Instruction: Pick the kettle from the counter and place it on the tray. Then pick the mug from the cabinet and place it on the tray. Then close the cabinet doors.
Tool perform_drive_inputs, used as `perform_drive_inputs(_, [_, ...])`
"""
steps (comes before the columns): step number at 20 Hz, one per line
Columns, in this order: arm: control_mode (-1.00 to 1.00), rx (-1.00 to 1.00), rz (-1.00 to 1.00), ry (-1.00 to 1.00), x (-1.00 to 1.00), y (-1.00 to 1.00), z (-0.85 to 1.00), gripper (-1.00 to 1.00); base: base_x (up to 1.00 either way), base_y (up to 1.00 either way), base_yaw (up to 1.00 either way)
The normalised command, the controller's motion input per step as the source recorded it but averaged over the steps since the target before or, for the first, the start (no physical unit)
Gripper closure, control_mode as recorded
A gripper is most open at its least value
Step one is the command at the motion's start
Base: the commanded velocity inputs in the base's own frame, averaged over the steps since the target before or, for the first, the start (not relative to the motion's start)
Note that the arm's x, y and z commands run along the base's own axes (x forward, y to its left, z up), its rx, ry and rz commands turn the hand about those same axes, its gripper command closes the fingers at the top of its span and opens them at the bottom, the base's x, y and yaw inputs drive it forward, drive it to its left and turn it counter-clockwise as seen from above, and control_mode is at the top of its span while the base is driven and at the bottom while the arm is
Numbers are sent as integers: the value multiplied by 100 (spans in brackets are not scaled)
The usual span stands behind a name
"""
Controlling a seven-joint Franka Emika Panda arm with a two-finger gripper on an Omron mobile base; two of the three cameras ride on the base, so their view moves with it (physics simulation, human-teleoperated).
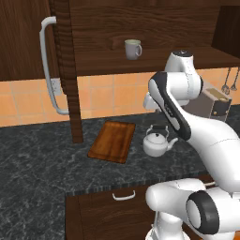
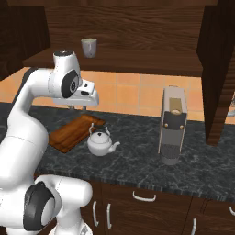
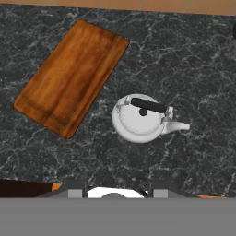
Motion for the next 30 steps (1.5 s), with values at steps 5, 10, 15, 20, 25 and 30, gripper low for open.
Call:
perform_drive_inputs(5, [-100,0,0,0,-16,-5,-11,-100,0,0,0])
perform_drive_inputs(10, [-100,-12,12,1,-23,-10,-31,-100,0,0,0])
perform_drive_inputs(15, [-100,-21,41,9,-5,-13,-40,-100,0,0,0])
perform_drive_inputs(20, [-100,-14,45,18,24,-15,-32,-100,0,0,0])
perform_drive_inputs(25, [-100,-15,23,19,57,-1,-32,-100,0,0,0])
perform_drive_inputs(30, [-100,-14,11,6,60,0,-31,-100,0,0,0])
